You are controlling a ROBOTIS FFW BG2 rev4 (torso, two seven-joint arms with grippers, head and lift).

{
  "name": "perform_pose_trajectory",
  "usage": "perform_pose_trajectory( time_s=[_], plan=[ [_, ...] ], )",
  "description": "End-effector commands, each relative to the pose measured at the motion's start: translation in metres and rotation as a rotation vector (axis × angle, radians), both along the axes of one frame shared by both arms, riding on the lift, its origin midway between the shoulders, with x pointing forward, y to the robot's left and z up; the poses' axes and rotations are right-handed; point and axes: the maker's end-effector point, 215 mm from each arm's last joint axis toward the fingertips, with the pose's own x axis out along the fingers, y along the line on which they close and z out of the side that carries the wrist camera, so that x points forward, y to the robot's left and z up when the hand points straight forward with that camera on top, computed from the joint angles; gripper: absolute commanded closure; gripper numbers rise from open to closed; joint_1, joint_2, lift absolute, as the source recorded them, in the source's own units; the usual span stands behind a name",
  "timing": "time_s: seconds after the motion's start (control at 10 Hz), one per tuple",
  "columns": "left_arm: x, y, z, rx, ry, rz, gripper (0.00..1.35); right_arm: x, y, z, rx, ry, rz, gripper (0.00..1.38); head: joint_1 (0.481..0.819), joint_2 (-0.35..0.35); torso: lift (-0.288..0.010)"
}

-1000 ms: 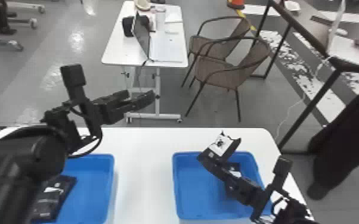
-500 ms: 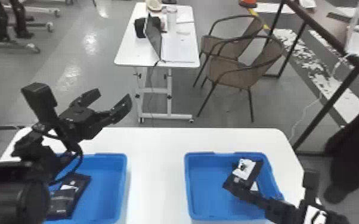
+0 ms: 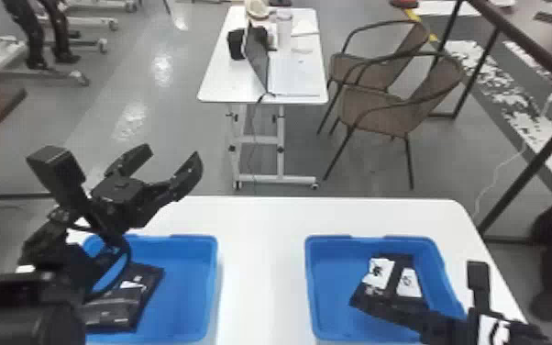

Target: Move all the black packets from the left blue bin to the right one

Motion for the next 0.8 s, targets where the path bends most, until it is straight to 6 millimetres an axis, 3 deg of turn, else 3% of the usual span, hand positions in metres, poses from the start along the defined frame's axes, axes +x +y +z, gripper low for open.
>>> perform_pose_trajectory(
  time_s=[0.0, 0.1, 0.2, 0.3, 0.4, 0.5, 0.6, 0.7],
  plan=[
    [0.002, -0.001, 0.005, -0.005, -0.009, -0.003, 0.0, 0.01, 0.007, 0.0, 0.001, -0.006, 0.015, 0.9, 0.695, -0.012, 0.0],
    [0.003, -0.002, 0.007, -0.001, -0.013, -0.008, 0.0, 0.02, 0.002, 0.003, -0.037, -0.034, 0.008, 0.44, 0.695, -0.006, 0.0],
    [0.003, -0.002, 0.007, 0.001, -0.015, -0.008, 0.0, 0.031, -0.019, 0.01, -0.1, -0.059, -0.051, 0.12, 0.695, -0.006, 0.0],
    [0.002, 0.0, 0.006, 0.003, -0.013, -0.004, 0.0, 0.035, -0.045, 0.017, -0.157, -0.083, -0.112, 0.09, 0.695, -0.022, 0.0],
    [0.002, 0.002, 0.005, 0.008, -0.011, -0.001, 0.0, 0.036, -0.085, 0.031, -0.262, -0.12, -0.167, 0.13, 0.695, -0.035, 0.0],
    [-0.001, 0.008, 0.001, 0.004, -0.005, 0.009, 0.0, 0.044, -0.12, 0.057, -0.378, -0.196, -0.217, 0.13, 0.695, -0.066, 0.0],
    [-0.007, 0.018, -0.008, 0.015, 0.021, 0.022, 0.02, 0.057, -0.14, 0.092, -0.436, -0.303, -0.262, 0.14, 0.695, -0.113, 0.0],
    [-0.015, 0.029, -0.019, 0.034, 0.054, 0.041, 0.13, 0.066, -0.147, 0.119, -0.434, -0.381, -0.291, 0.14, 0.695, -0.13, 0.0]
  ],
)
